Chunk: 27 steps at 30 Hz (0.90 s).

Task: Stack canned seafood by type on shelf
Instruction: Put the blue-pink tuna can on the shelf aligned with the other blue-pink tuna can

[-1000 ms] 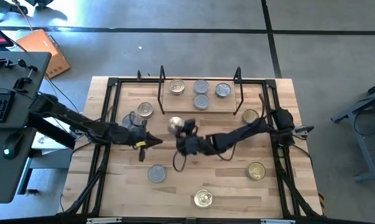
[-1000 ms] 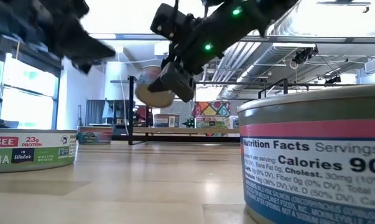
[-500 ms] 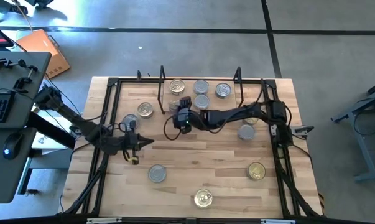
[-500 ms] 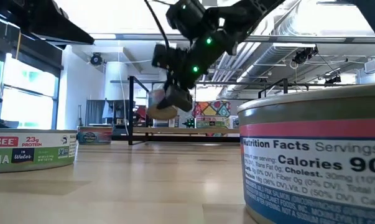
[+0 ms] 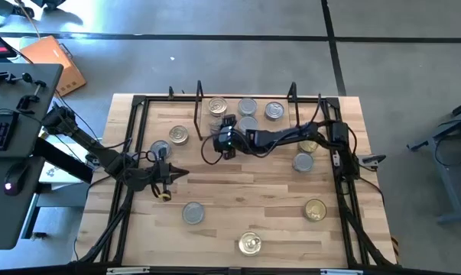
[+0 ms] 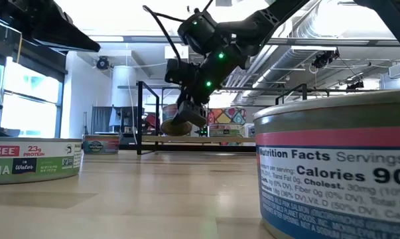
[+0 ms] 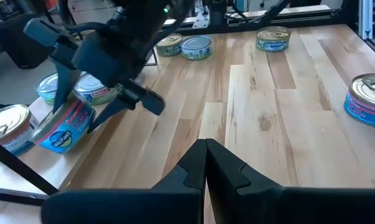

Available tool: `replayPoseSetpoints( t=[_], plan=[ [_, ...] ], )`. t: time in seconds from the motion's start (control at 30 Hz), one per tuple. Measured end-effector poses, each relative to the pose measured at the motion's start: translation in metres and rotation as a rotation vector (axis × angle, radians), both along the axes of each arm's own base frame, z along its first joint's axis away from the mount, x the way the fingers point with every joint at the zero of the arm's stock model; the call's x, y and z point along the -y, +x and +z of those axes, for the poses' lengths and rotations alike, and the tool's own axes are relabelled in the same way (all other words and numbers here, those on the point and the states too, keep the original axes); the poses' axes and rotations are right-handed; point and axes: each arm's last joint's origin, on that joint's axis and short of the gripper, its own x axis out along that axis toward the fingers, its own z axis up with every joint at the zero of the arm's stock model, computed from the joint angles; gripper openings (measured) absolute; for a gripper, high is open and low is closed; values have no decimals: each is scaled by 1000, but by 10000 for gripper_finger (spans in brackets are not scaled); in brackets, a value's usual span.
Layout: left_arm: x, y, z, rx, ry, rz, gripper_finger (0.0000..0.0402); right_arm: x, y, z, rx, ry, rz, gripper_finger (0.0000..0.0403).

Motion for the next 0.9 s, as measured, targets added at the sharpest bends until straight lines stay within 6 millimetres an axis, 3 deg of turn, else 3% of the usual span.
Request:
replayPoseSetpoints(
  t=[0.23, 0.6, 0.8, 0.9],
  plan=[
    [0, 0, 0, 0, 0, 0, 0, 13, -2, 0, 40, 54, -47, 241],
    [0, 0, 0, 0, 0, 0, 0, 12, 1, 4, 83, 61, -26, 244],
    [0, 0, 0, -2, -6, 4, 0, 8, 5, 38, 80, 161, -53, 232],
    [0, 0, -1, -5, -9, 6, 0, 21, 5, 59, 74, 287, -130, 202]
  ],
)
